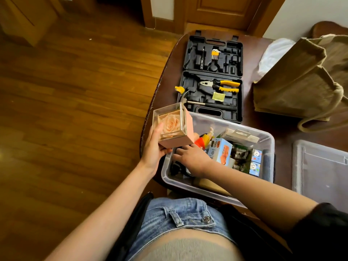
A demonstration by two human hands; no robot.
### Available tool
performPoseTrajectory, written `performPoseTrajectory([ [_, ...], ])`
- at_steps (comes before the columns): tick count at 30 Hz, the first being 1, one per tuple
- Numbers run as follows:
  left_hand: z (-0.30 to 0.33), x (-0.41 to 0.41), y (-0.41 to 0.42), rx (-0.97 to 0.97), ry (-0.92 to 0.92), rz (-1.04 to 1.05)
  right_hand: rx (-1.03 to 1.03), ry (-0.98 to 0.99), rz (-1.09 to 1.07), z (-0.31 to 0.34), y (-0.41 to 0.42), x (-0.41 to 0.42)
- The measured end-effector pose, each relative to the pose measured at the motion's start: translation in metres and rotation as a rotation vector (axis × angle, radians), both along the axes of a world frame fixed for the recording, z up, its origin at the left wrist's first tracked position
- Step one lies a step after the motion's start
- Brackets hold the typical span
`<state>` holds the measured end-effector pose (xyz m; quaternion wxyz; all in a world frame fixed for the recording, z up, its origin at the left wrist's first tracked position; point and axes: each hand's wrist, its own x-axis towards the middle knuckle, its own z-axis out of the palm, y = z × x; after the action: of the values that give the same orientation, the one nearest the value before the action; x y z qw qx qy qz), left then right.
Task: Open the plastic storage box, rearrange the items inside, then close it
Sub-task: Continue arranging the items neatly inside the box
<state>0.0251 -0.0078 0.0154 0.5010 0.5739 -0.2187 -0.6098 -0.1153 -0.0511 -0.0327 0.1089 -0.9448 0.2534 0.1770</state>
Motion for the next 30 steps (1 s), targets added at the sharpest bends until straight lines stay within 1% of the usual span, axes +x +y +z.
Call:
performPoseTrajectory([
  [4, 0.000, 0.001, -0.003, 0.000, 0.006, 0.003, -0.073, 0.132, 0.060, -0.005, 0.000, 0.004],
  [8, -0.001, 0.001, -0.004, -0.008, -0.005, -0.005, -0.083, 0.142, 0.037, -0.008, 0.004, 0.011],
  [11, -0.001, 0.003, -0.003, -0.009, -0.007, -0.014, -0.048, 0.073, 0.027, -0.005, 0.003, 0.004],
  [14, 0.000, 0.007, -0.005, -0.026, 0.019, -0.009, -0.006, -0.083, -0.044, 0.007, -0.004, -0.016],
  [16, 0.001, 0.010, -0.008, -0.044, 0.054, 0.014, 0.067, -0.202, -0.150, 0.019, -0.005, -0.031],
  [17, 0.002, 0.011, -0.010, -0.048, 0.072, 0.025, 0.113, -0.265, -0.237, 0.024, -0.003, -0.040],
  [21, 0.003, 0.013, -0.014, -0.059, 0.098, 0.028, 0.184, -0.525, -0.649, 0.041, 0.007, -0.080],
  [24, 0.000, 0.009, -0.014, -0.050, 0.086, -0.005, 0.231, -0.640, -1.008, 0.041, 0.008, -0.107],
  [25, -0.001, 0.007, -0.014, -0.045, 0.084, -0.018, 0.234, -0.639, -1.102, 0.040, 0.007, -0.114],
  [27, -0.003, 0.004, -0.013, -0.037, 0.077, -0.042, 0.196, -0.546, -1.208, 0.037, 0.004, -0.123],
  [30, -0.005, 0.002, -0.013, -0.038, 0.061, -0.076, 0.055, -0.338, -1.250, 0.037, 0.001, -0.128],
])
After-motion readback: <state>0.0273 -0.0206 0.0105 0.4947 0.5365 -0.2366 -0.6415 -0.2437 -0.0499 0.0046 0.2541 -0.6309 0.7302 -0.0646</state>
